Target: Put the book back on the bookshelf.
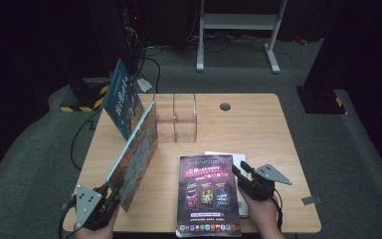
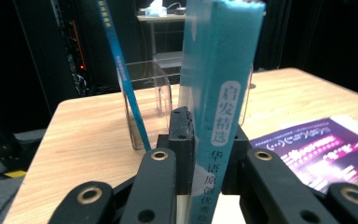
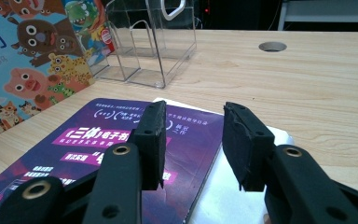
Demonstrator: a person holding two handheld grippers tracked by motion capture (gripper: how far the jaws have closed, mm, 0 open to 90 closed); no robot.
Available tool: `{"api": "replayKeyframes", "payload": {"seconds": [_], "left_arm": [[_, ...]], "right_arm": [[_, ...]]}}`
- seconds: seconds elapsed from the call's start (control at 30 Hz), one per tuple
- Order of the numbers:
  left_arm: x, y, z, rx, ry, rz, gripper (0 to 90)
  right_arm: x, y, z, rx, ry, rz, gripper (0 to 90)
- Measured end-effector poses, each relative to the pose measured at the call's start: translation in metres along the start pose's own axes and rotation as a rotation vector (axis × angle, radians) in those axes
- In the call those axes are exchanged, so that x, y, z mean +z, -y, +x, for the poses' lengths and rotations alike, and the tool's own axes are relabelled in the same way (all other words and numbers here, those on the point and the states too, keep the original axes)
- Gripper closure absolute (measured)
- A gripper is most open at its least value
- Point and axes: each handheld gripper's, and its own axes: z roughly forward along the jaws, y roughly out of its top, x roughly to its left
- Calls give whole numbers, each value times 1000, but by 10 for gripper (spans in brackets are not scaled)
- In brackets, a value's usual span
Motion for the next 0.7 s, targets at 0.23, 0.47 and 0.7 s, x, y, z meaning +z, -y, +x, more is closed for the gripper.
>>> {"api": "replayKeyframes", "payload": {"seconds": [0.23,0.47,0.7], "left_arm": [[0,1,5,-17,14,-11,802],[-2,-3,12,-23,20,-9,792],[-1,-6,13,20,19,0,757]], "right_arm": [[0,0,-1,6,1,-2,598],[0,1,-2,20,-3,1,597],[-1,1,-1,11,4,1,594]]}}
